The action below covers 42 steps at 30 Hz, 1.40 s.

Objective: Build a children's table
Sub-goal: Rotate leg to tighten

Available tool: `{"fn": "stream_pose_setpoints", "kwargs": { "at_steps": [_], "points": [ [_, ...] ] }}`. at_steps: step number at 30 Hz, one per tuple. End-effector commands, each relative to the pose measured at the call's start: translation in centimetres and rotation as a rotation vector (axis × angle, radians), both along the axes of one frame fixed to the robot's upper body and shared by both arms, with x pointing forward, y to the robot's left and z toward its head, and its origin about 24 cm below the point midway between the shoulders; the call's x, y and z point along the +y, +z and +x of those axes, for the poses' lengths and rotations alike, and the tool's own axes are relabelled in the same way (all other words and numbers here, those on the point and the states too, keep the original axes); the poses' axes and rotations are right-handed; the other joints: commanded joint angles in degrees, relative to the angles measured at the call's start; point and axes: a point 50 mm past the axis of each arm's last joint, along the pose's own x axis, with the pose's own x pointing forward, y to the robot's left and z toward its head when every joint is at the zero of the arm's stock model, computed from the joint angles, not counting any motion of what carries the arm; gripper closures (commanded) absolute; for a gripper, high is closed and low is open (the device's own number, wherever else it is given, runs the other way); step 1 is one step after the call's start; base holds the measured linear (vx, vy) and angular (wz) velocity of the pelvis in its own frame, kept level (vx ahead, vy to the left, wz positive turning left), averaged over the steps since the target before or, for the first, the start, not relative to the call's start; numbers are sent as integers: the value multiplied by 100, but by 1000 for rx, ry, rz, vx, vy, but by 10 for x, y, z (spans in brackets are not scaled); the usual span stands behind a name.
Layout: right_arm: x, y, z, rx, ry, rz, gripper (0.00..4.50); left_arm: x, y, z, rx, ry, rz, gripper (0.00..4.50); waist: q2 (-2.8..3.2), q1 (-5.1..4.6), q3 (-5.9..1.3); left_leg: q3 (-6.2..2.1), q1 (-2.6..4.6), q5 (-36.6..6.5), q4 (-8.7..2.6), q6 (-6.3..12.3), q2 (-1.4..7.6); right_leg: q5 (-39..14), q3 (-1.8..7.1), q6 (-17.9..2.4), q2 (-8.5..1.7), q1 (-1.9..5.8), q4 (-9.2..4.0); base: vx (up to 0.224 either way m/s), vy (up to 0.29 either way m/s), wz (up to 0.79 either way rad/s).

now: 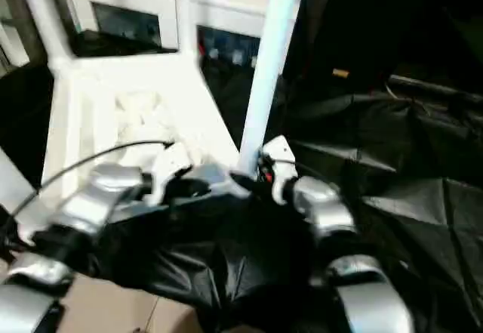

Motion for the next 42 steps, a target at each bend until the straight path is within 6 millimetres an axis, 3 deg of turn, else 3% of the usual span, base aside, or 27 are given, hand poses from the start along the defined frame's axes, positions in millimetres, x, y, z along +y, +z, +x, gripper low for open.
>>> {"fn": "stream_pose_setpoints", "kwargs": {
  "at_steps": [1, 9, 13, 16, 17, 21, 23, 25, 26, 28, 31, 35, 42],
  "points": [
    [39, -19, -15, 72, 118, -45, 145, -38, 0, -7, 12, -83, -57, 450, 35, 13, -244, -15, -6, -1591, -421, -35, 127, -1702, 242, -927, -299, 208, -499, 0, 0, 0],
    [33, -10, -10, 21, 137, -43, 76, -29, 4, -11, 22, -146, -65, 450, 45, 13, -257, -4, -11, -1555, -419, 48, 130, -1432, 243, -992, -299, 217, -481, 0, 0, 0],
    [25, -1, -16, -50, 343, -34, 76, -14, 5, -17, 28, -232, -62, 450, 32, 24, -294, 19, -45, -1091, -371, 249, 116, -617, 232, -1172, -276, 277, -393, 0, 0, 0],
    [19, 1, -20, -39, 451, -26, 76, -5, 5, -21, 43, -278, -57, 450, 39, 23, -304, 35, -34, -675, -336, 495, 118, 92, 228, -1432, -263, 292, -320, 0, 0, 0],
    [13, 3, -25, -26, 548, -29, 76, 2, 5, -25, 65, -326, -57, 450, 19, 16, -297, 39, -37, -684, -336, 525, 121, 93, 226, -1454, -262, 297, -322, 0, 0, 0],
    [1, 5, -32, -13, 680, -44, 76, 17, 5, -27, 73, -359, -15, 450, 40, 55, -280, 52, -19, -871, -340, 527, 153, -137, 214, -1505, -257, 289, -327, 0, 0, 0],
    [-4, 6, -34, -2, 728, -40, 76, 23, 6, -27, 79, -368, 1, 450, 47, 95, -259, 50, 4, -1162, -362, 391, 182, -587, 217, -1470, -278, 261, -358, 0, 0, 0],
    [-6, 7, -35, 7, 758, -37, 76, 27, 6, -27, 84, -367, 14, 450, 40, 111, -254, 51, 10, -1227, -368, 336, 182, -686, 224, -1446, -278, 254, -365, 0, 0, 0],
    [-7, 8, -35, 9, 764, -38, 76, 29, 6, -26, 86, -367, 20, 450, 0, 131, -251, 48, -2, -1234, -369, 310, 178, -791, 226, -1404, -287, 261, -366, 0, 0, 0],
    [-9, 9, -36, 15, 778, -27, 76, 32, 6, -27, 91, -375, 28, 450, 16, 150, -253, 44, 5, -1233, -375, 264, 180, -870, 234, -1353, -294, 251, -371, 0, 0, 0],
    [-10, 11, -37, 26, 795, -4, 90, 33, 8, -28, 98, -390, 21, 450, -16, 164, -269, 48, -1, -1069, -359, 276, 172, -594, 229, -1393, -284, 260, -338, 0, 0, 0],
    [-10, 11, -37, 40, 805, 25, 124, 32, 8, -29, 100, -406, 17, 450, -11, 183, -280, 58, -5, -845, -335, 359, 162, -291, 222, -1484, -281, 268, -302, 0, 0, 0],
    [-6, 6, -42, 58, 794, 57, 174, 31, 6, -30, 101, -402, 15, 450, -1, 221, -273, 54, 1, -933, -346, 287, 166, -463, 226, -1410, -286, 266, -323, 0, 0, 0]
  ]
}}
